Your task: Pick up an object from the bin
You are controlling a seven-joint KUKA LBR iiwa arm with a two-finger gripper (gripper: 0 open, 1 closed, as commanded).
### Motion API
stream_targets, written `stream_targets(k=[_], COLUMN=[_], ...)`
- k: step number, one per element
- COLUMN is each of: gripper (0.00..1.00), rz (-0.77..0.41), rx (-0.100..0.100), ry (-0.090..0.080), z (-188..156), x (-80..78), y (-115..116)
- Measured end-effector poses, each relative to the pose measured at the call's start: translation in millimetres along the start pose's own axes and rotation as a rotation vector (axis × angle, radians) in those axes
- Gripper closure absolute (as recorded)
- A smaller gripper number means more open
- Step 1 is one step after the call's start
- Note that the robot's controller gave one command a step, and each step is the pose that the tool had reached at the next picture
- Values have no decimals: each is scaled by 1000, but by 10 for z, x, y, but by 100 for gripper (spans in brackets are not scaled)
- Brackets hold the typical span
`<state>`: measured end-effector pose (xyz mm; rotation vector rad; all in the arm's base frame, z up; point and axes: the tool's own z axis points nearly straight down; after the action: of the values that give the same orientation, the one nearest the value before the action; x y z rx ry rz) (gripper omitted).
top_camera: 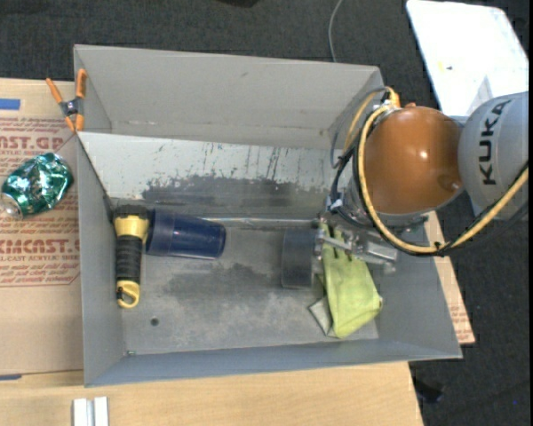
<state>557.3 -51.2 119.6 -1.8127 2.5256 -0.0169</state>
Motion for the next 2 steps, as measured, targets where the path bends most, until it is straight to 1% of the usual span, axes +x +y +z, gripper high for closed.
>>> stream_targets(k=[1, 2], gripper=[100, 0], rz=[0, 33], rx=[0, 3], ry=[0, -3], z=[0, 491], x=[1, 117], y=[0, 102])
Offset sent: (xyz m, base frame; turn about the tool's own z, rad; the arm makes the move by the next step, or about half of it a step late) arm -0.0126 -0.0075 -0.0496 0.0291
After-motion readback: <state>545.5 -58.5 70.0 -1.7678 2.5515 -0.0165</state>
